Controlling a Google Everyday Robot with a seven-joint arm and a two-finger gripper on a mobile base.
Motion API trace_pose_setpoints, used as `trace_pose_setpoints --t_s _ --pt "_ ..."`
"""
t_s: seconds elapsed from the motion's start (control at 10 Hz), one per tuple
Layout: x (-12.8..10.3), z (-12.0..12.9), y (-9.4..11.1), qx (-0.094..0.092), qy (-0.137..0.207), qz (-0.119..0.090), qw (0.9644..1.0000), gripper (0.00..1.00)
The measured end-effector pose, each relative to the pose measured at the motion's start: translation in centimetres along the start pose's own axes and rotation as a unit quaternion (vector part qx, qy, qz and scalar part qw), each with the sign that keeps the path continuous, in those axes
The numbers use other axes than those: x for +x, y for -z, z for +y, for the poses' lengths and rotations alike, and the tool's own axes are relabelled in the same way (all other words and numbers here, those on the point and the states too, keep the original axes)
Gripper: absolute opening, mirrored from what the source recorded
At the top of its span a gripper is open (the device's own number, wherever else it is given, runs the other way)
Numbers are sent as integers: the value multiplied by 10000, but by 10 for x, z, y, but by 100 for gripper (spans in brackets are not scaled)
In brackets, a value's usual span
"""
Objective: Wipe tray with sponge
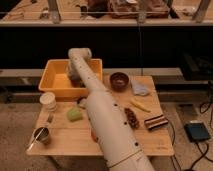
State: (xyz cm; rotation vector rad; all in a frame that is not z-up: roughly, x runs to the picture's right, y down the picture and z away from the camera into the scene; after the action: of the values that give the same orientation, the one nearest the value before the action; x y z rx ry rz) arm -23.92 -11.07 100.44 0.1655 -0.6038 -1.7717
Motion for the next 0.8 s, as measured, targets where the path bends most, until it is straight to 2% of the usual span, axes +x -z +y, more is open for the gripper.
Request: trace_pose_setpoints --t_s 0.2,0.4,0.5,0.6,0.8 --pt "4 -45 -1 216 230 61 9995 20" --pt "-10 -83 3 490 418 90 9979 20" --pt "-26 -100 7 677 542 89 9962 20" --pt "-38 -108 11 788 627 77 9949 20" --pt "-57 -109 14 855 714 -3 9938 20"
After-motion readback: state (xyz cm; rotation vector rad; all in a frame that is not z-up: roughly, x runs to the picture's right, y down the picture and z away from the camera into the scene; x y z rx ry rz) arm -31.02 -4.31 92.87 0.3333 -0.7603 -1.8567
